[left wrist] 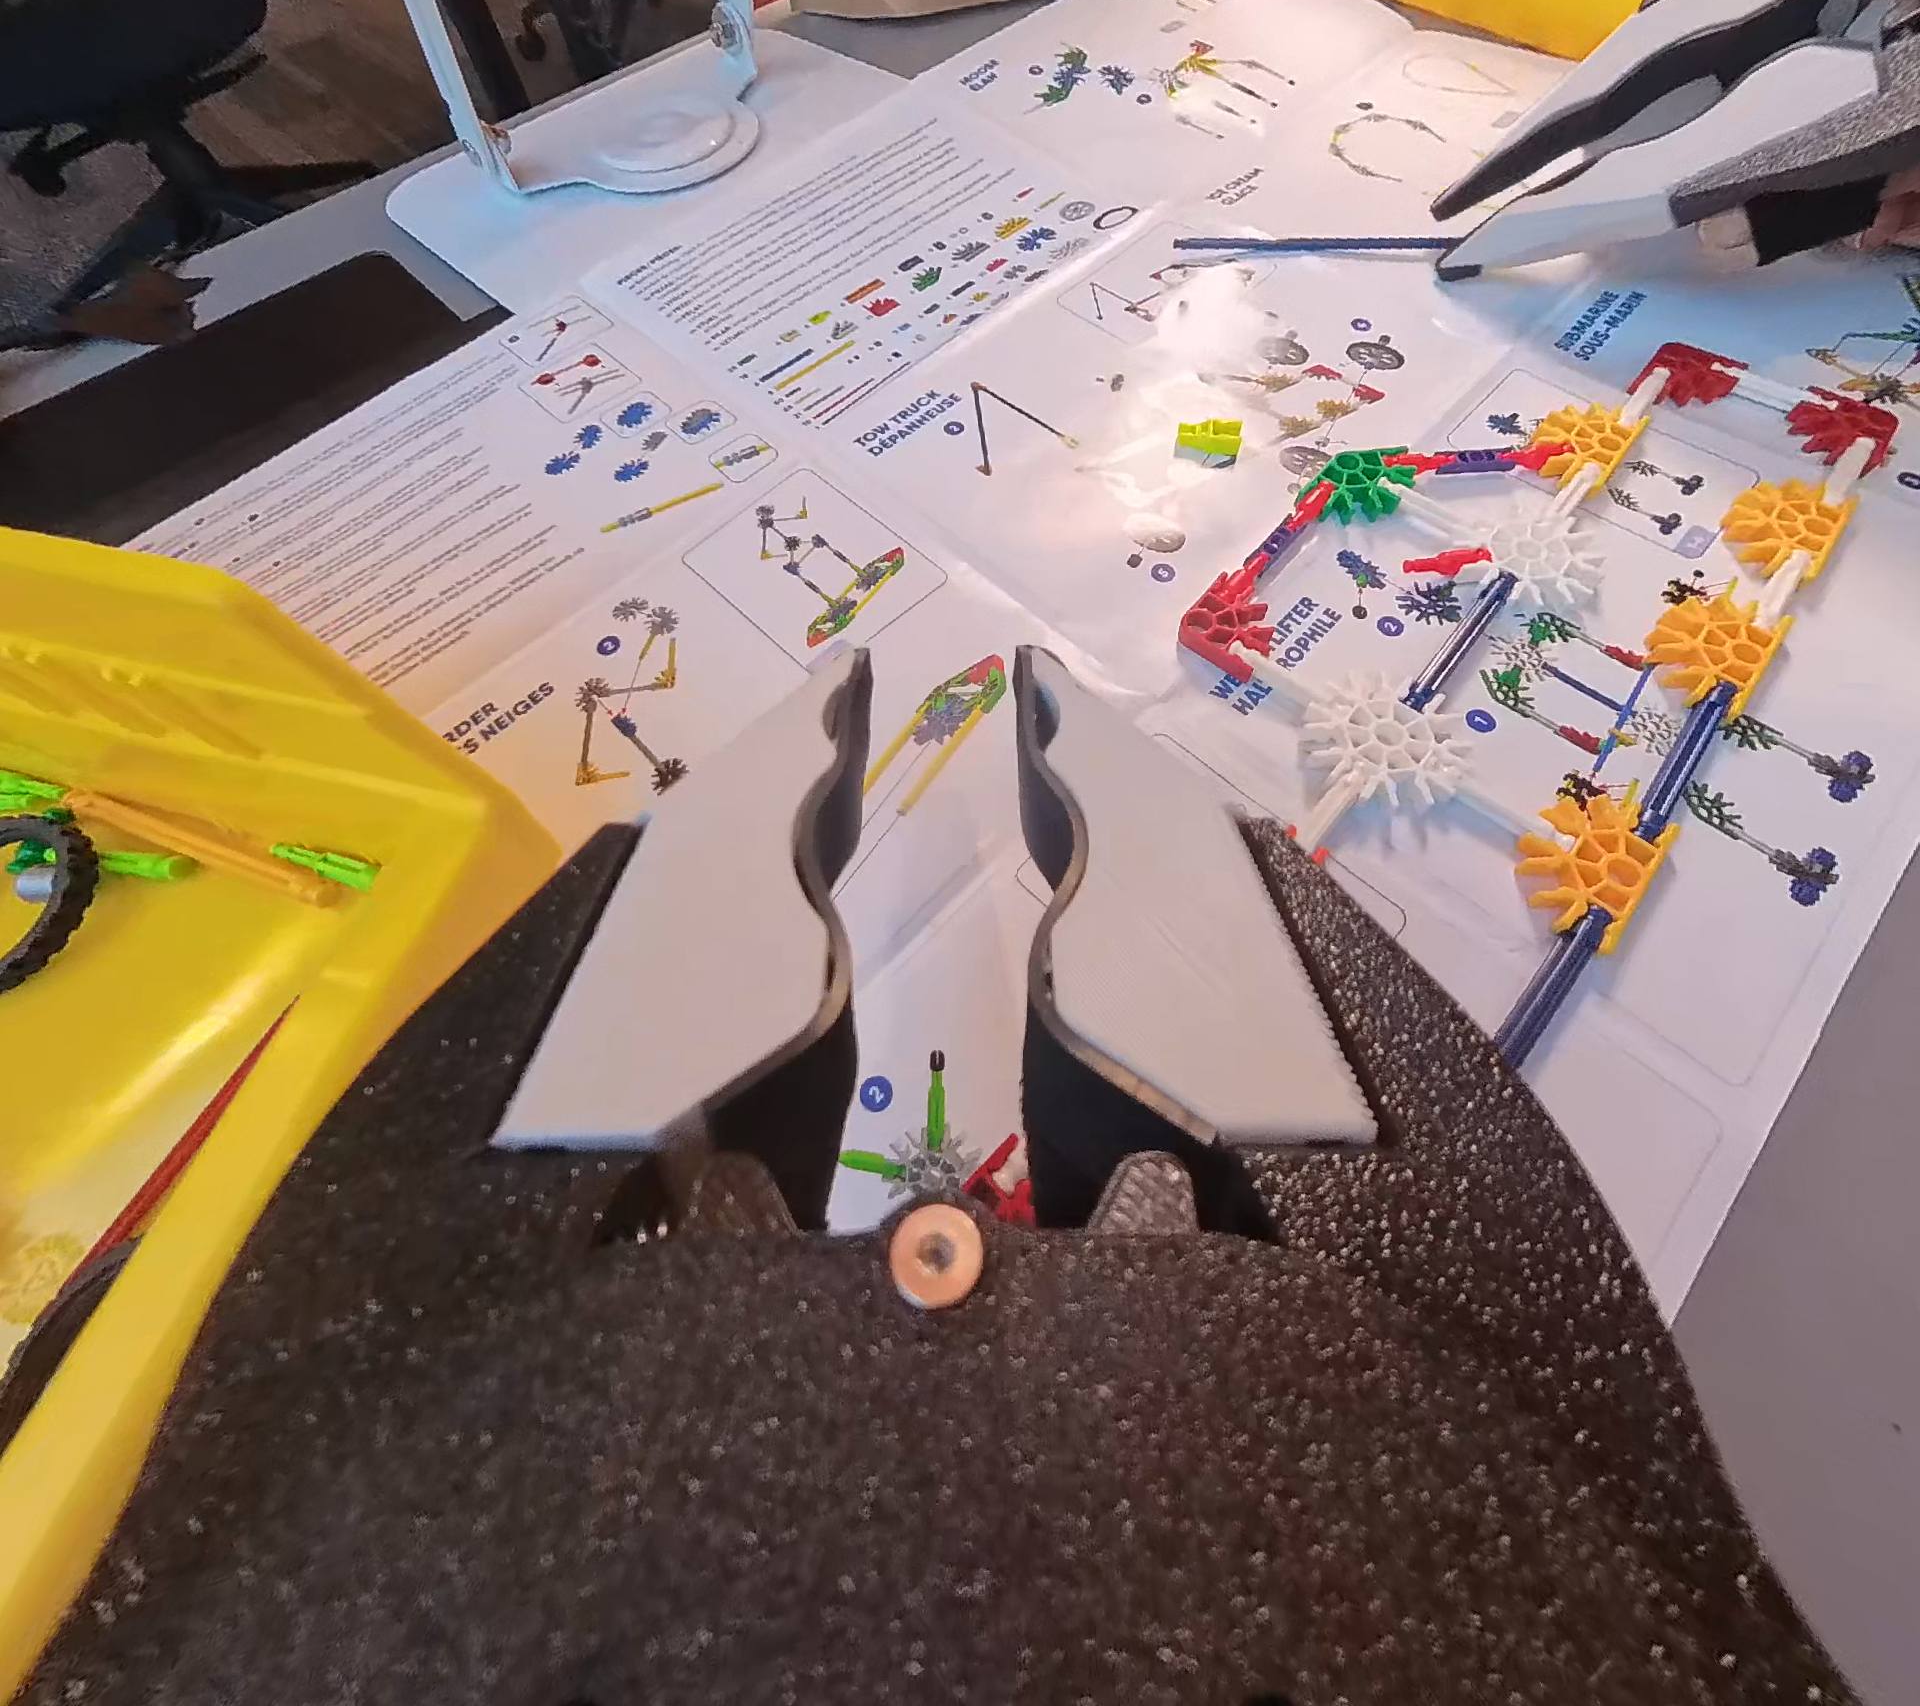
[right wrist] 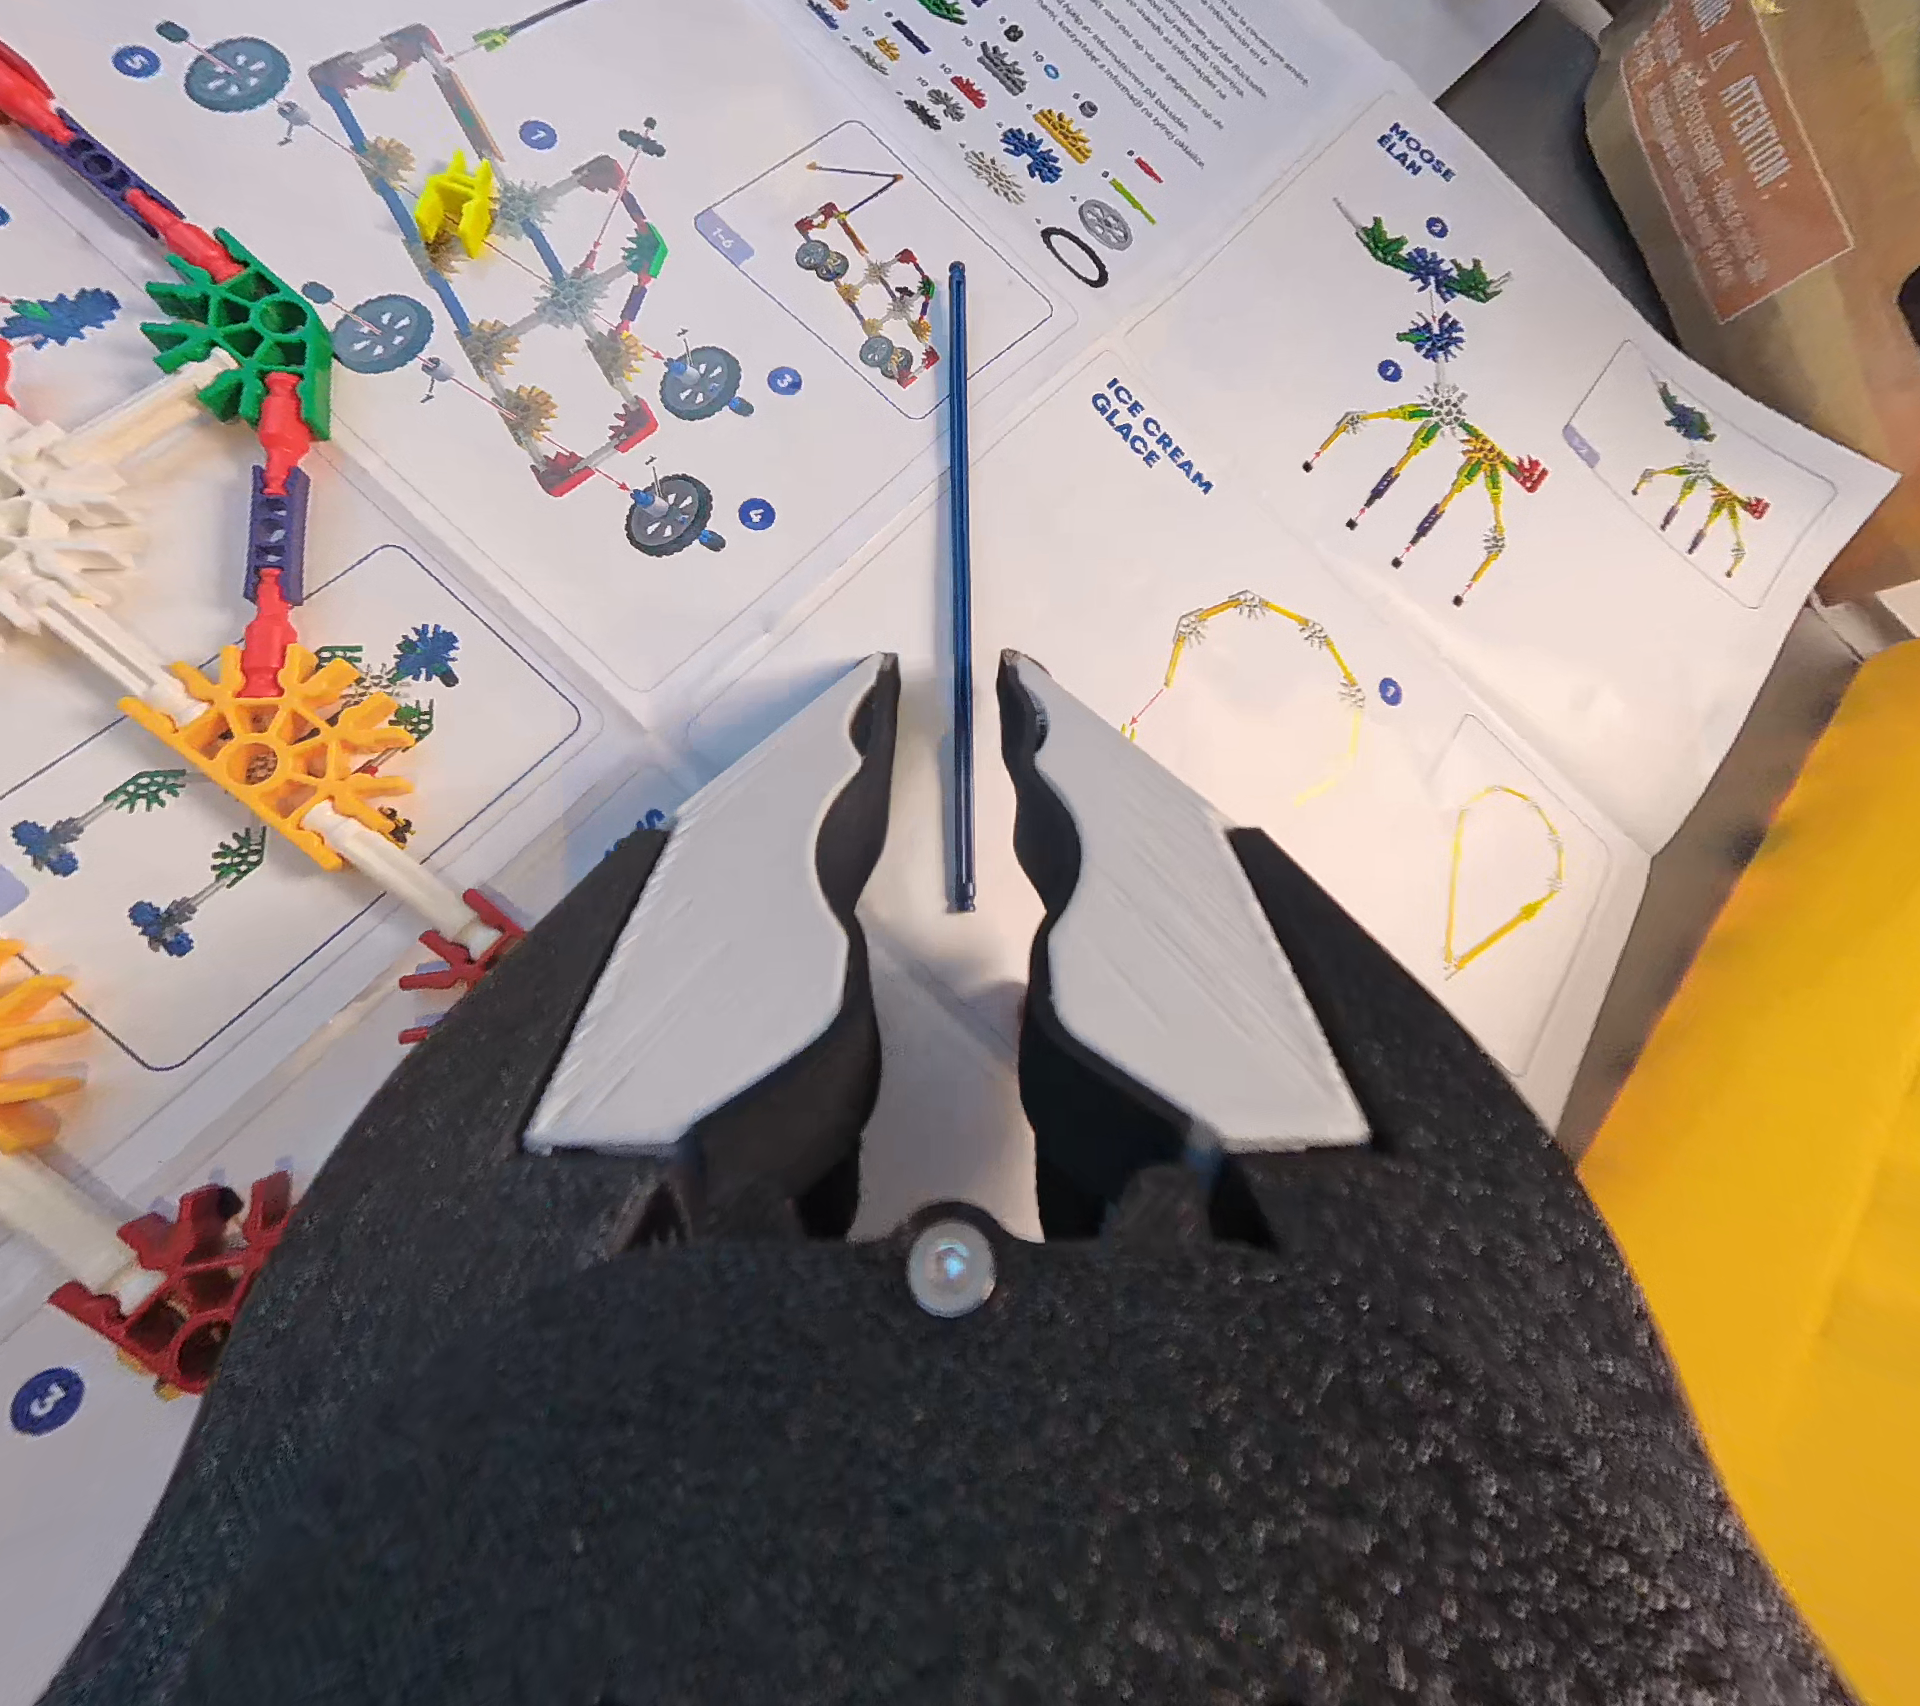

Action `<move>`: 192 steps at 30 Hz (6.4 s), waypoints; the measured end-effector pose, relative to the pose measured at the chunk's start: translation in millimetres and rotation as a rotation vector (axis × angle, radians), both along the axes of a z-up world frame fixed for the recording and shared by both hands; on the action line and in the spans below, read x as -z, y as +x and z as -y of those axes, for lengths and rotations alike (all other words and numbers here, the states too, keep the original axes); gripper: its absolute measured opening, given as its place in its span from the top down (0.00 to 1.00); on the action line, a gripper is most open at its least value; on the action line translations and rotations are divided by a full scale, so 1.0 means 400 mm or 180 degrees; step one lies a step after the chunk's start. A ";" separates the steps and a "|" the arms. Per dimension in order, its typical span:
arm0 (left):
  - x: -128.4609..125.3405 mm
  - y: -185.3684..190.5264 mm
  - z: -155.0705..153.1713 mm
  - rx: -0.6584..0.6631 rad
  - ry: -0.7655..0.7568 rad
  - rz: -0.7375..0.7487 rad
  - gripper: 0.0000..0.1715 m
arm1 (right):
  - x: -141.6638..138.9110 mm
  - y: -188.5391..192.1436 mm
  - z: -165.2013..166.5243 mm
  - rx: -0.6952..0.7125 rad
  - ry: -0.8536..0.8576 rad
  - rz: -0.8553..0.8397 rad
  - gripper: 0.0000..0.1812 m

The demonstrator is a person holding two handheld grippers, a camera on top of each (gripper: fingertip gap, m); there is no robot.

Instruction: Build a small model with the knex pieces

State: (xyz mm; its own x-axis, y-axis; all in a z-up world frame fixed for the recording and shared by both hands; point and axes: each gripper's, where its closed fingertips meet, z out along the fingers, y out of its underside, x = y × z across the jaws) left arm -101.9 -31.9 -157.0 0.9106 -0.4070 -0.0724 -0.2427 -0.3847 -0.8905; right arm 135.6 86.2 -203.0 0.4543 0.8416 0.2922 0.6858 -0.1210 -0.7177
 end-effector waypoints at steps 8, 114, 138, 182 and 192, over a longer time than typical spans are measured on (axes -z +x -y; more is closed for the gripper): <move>0.051 -0.052 0.011 -0.0118 -0.0417 -0.0062 0.85 | -0.026 0.008 0.023 -0.0035 -0.0334 -0.0250 0.81; -0.233 -0.239 0.051 -0.0887 0.0914 -0.0412 0.86 | -0.126 -0.053 0.040 -0.0147 -0.0124 -0.1015 0.82; 0.131 -0.908 0.411 -0.2189 -0.2281 -0.0133 0.95 | -0.215 0.016 0.088 -0.0020 0.0116 -0.1306 0.83; -0.083 0.360 0.113 0.1824 -0.0812 0.1770 1.00 | -0.232 -0.152 0.307 -0.1338 -0.1086 -0.2066 0.86; -0.094 0.412 0.125 0.1846 -0.0746 0.2153 1.00 | -0.229 -0.215 0.399 -0.1735 -0.1675 -0.2172 0.98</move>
